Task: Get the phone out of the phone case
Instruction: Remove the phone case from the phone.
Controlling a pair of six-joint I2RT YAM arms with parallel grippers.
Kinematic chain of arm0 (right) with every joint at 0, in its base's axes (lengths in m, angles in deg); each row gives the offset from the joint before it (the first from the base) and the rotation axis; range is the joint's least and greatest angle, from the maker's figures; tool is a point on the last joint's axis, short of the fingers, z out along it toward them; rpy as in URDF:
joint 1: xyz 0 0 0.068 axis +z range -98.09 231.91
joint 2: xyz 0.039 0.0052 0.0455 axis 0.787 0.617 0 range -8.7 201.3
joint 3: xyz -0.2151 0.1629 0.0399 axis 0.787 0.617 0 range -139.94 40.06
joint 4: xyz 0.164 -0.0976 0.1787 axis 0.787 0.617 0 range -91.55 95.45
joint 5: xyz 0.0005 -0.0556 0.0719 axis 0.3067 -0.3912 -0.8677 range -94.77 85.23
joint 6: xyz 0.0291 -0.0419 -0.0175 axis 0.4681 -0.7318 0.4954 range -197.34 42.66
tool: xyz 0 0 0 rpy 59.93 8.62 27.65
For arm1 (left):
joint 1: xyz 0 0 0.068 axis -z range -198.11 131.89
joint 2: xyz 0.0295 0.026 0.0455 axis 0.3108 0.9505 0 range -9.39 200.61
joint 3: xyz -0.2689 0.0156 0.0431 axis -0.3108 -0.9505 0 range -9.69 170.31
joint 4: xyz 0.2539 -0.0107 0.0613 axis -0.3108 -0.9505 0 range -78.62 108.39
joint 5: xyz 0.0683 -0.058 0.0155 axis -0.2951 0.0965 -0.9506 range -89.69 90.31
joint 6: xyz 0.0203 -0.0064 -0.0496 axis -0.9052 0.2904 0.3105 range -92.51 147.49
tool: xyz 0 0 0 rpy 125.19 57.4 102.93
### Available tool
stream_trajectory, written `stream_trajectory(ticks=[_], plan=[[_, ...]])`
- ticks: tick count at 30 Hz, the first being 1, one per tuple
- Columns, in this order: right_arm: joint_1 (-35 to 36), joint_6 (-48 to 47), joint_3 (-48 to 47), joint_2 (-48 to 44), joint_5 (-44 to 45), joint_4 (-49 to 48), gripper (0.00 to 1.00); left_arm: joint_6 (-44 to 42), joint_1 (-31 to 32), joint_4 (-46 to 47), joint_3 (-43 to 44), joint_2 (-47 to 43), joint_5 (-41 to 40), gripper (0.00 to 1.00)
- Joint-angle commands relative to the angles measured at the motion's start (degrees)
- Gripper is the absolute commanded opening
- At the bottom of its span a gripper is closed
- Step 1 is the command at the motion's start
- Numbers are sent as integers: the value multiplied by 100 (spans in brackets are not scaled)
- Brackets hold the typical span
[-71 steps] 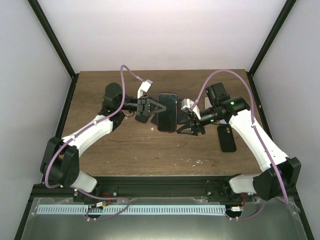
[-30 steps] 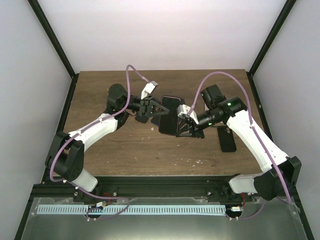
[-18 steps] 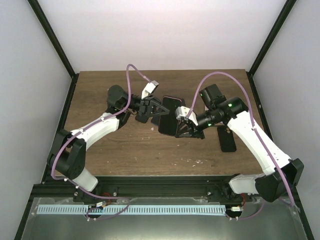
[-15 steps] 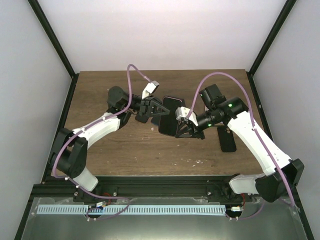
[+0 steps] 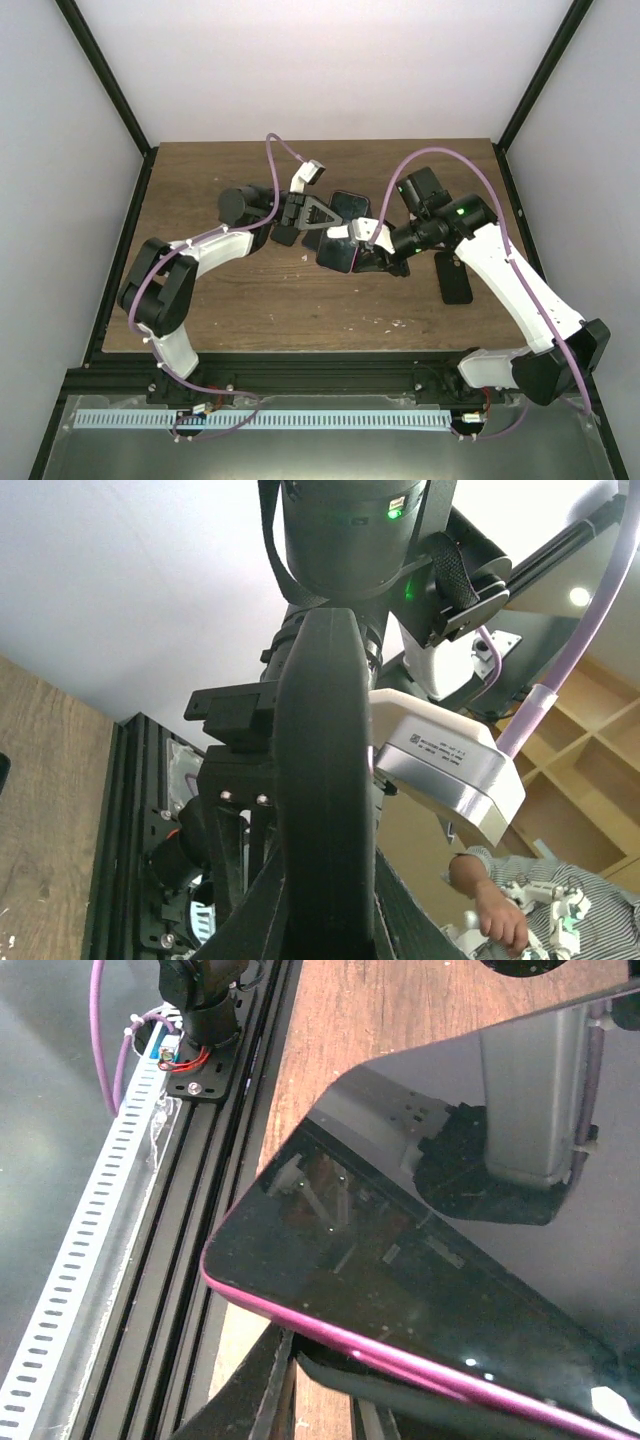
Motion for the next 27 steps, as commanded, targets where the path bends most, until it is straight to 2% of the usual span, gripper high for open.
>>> stream_trajectory(ticks=[1, 7, 13, 20, 24, 27], plan=[[26, 53, -437, -37, 269, -1646, 4, 761, 294, 672, 6, -87, -139, 0], [-28, 738, -272, -38, 252, -2255, 5, 694, 297, 659, -186, -200, -187, 0], [-277, 1352, -98, -52, 32, -2778, 14, 607, 291, 654, -317, -254, -238, 0], [-848, 2756, 242, -69, -421, -3936, 24, 572, 296, 623, -368, -263, -238, 0], [-897, 3263, 177, 74, -866, -4119, 30, 328, 294, 359, -461, -322, -285, 0], [-897, 3642, 21, 297, -1063, -4163, 31, -41, 305, -8, -545, -404, -349, 0]])
